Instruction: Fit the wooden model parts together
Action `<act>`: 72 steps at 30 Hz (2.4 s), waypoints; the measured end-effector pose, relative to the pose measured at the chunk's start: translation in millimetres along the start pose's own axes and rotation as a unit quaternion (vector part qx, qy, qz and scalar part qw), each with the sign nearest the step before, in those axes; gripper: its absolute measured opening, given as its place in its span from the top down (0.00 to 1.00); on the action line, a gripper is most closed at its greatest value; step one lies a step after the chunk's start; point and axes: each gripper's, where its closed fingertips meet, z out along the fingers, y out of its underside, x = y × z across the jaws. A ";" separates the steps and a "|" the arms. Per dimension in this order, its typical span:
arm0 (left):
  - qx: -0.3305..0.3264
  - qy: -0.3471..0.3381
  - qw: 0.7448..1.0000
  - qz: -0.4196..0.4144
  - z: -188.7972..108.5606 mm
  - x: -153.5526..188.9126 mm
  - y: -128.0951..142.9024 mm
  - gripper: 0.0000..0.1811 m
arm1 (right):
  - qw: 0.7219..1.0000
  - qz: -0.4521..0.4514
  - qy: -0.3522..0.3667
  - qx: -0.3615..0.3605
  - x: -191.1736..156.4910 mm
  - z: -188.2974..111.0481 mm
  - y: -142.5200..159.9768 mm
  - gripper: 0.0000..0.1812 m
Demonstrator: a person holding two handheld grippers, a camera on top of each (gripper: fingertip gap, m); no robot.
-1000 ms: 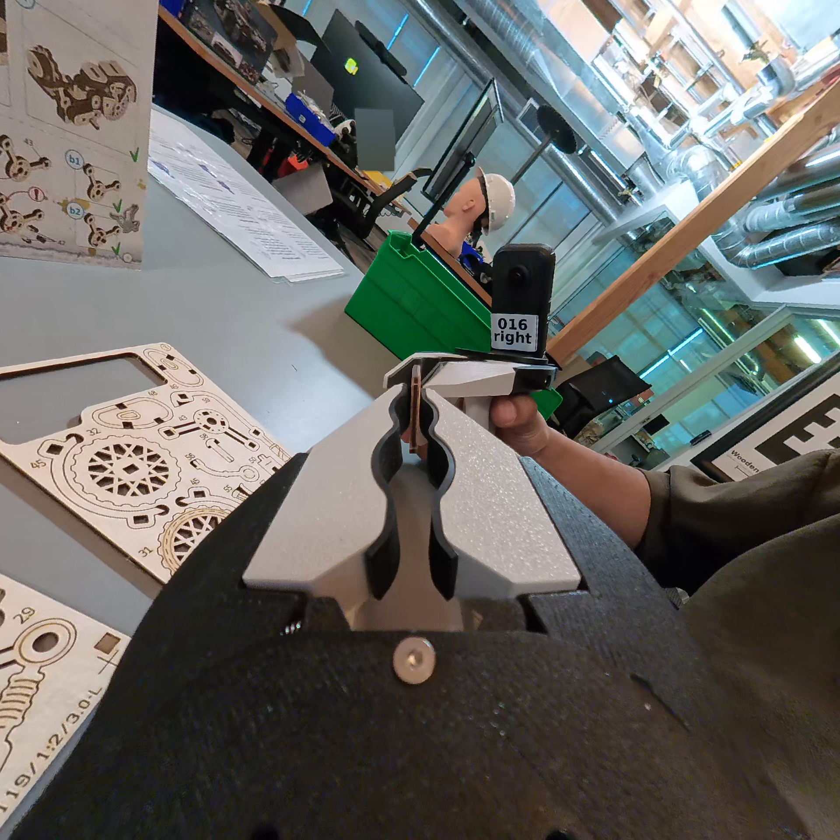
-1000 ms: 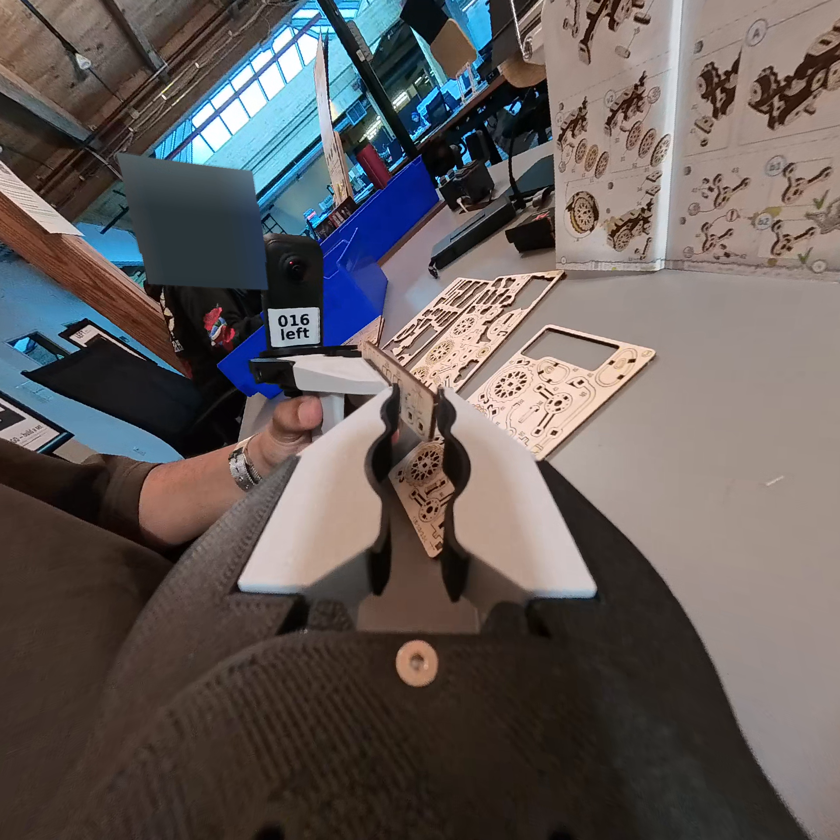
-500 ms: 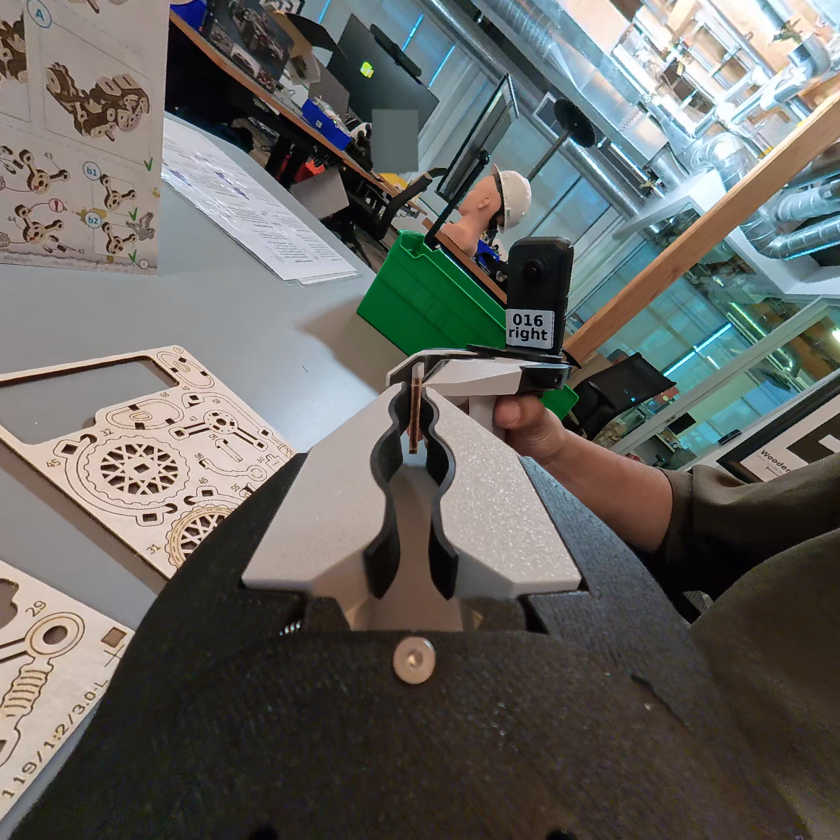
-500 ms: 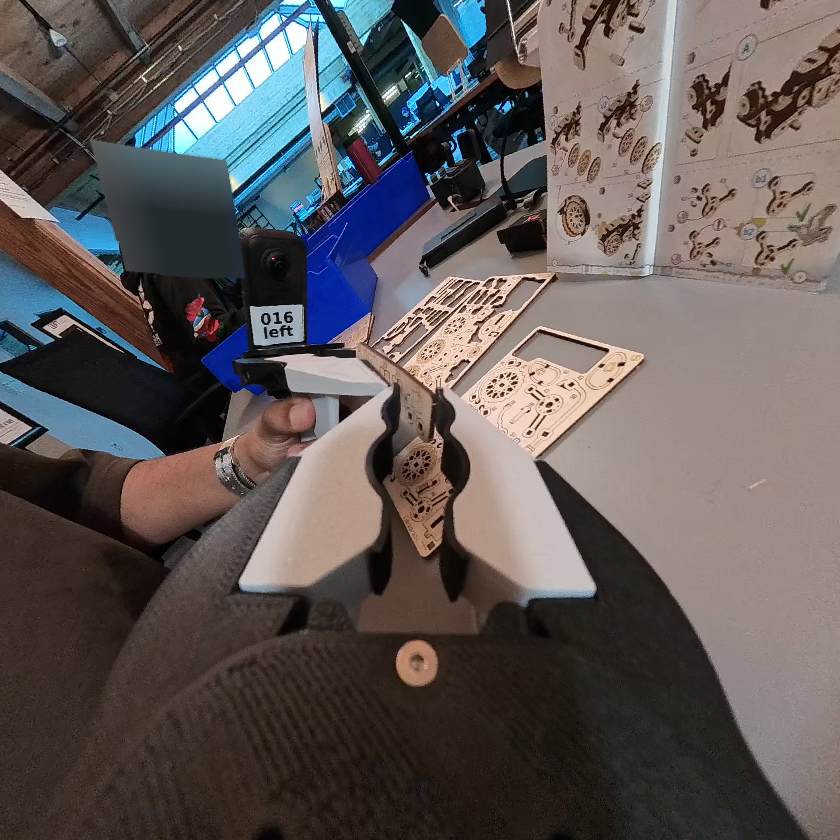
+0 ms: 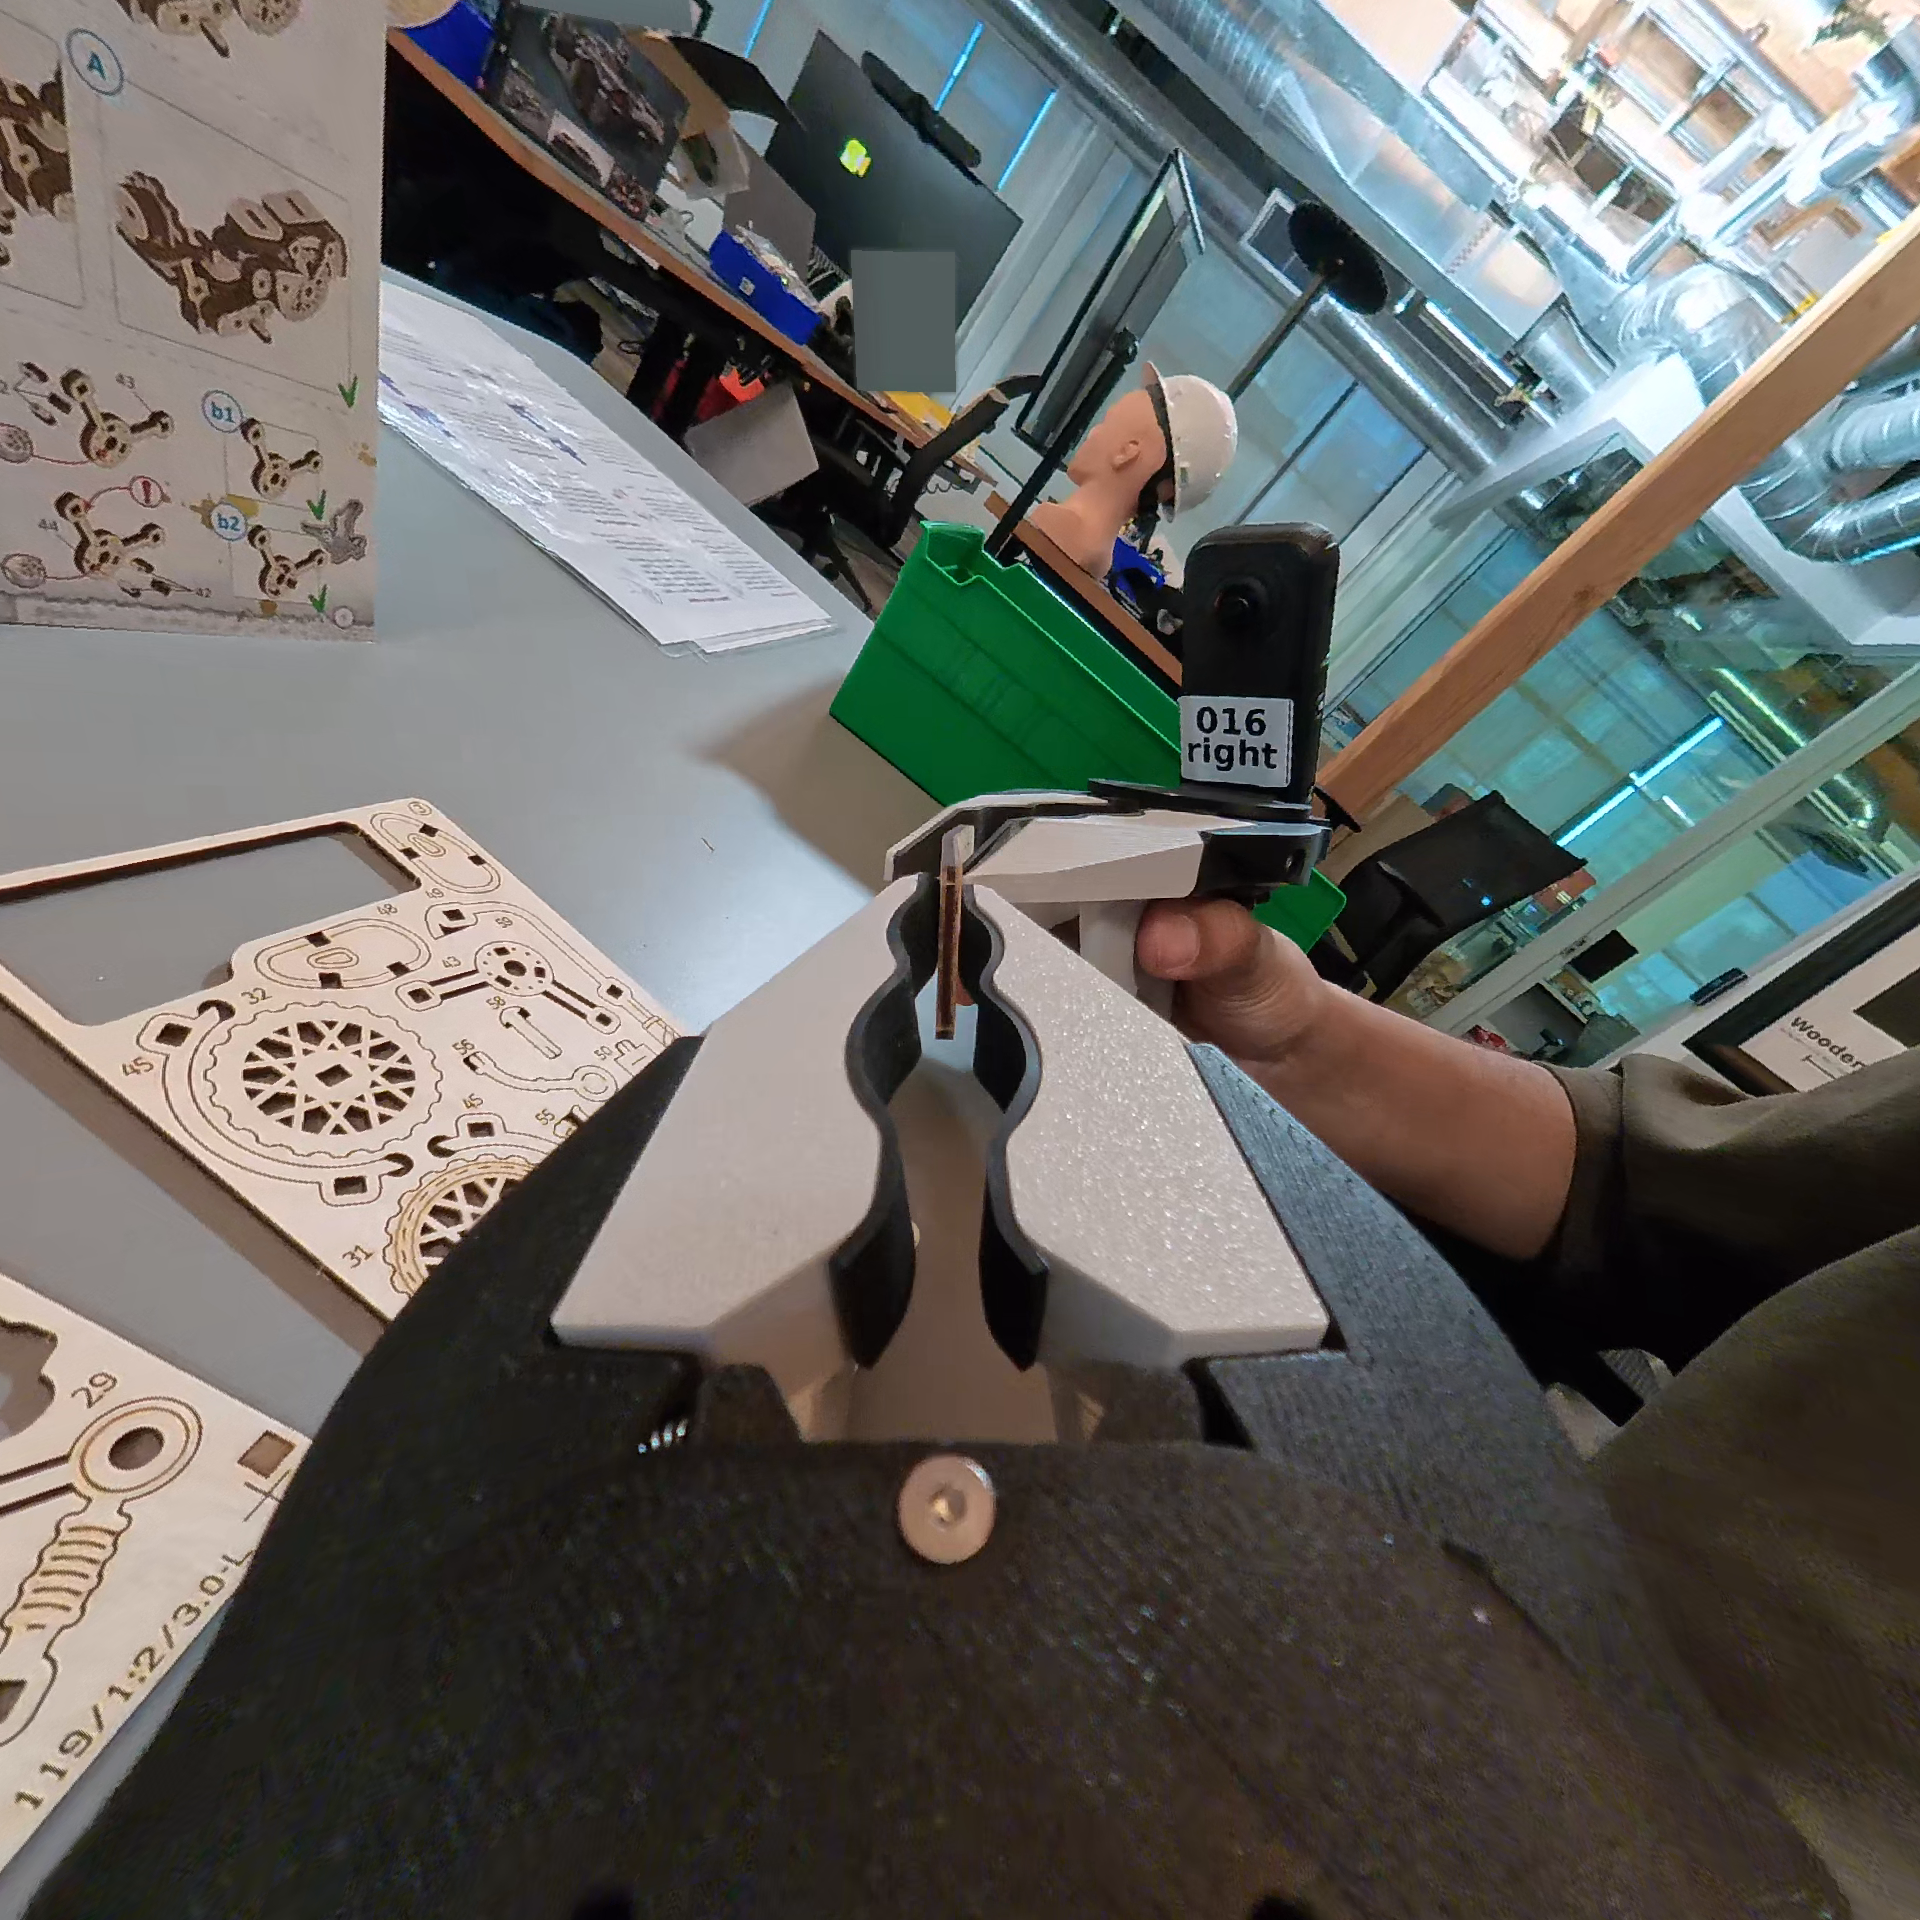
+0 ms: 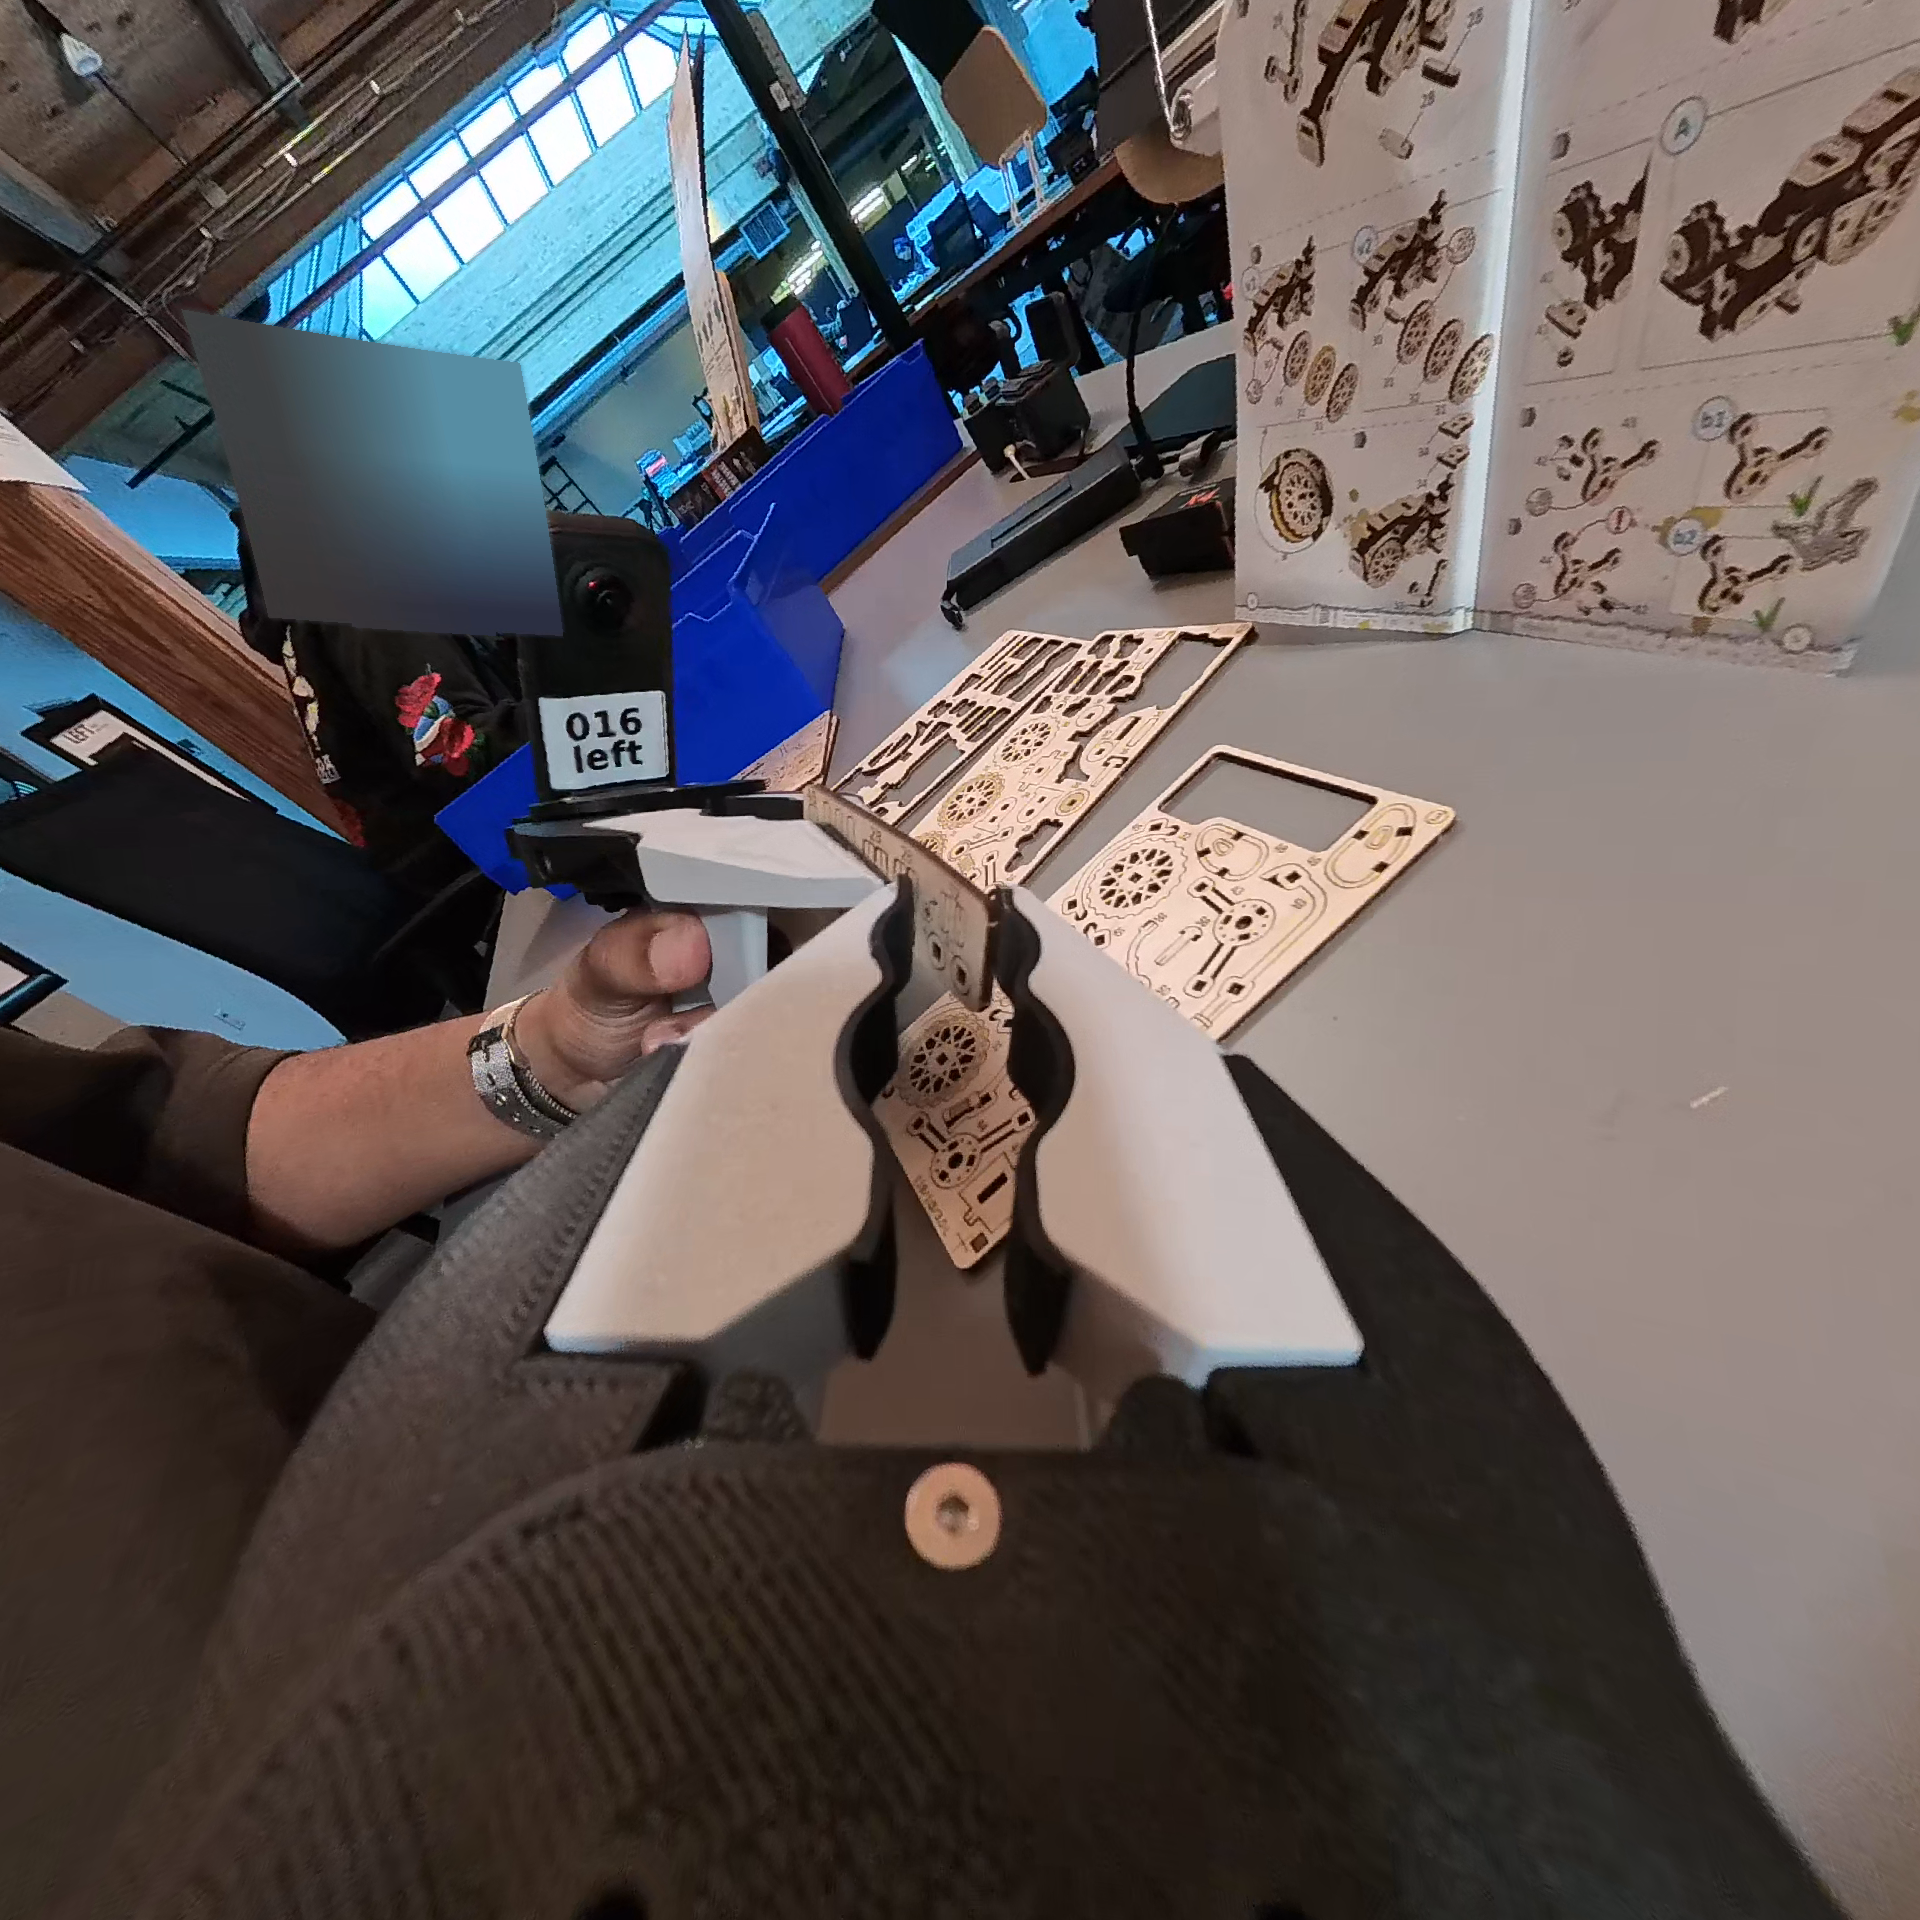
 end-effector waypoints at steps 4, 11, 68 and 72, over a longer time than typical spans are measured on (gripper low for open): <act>0.000 -0.003 1.000 0.006 0.3 0.6 0.0 1.00 | 1.000 -0.002 0.002 0.000 -0.2 -0.4 -0.4 0.93; 0.006 0.008 1.000 0.011 -0.2 2.9 -2.7 1.00 | 1.000 -0.010 -0.003 -0.003 -2.7 -0.4 -3.1 0.92; 0.040 0.099 0.991 -0.084 -6.1 16.5 -12.9 1.00 | 0.991 0.031 -0.124 0.035 -27.6 -8.2 -12.0 0.94; 0.026 0.144 0.981 -0.127 -8.5 20.4 -11.5 1.00 | 0.988 0.028 -0.148 0.027 -32.7 -9.5 -10.5 0.99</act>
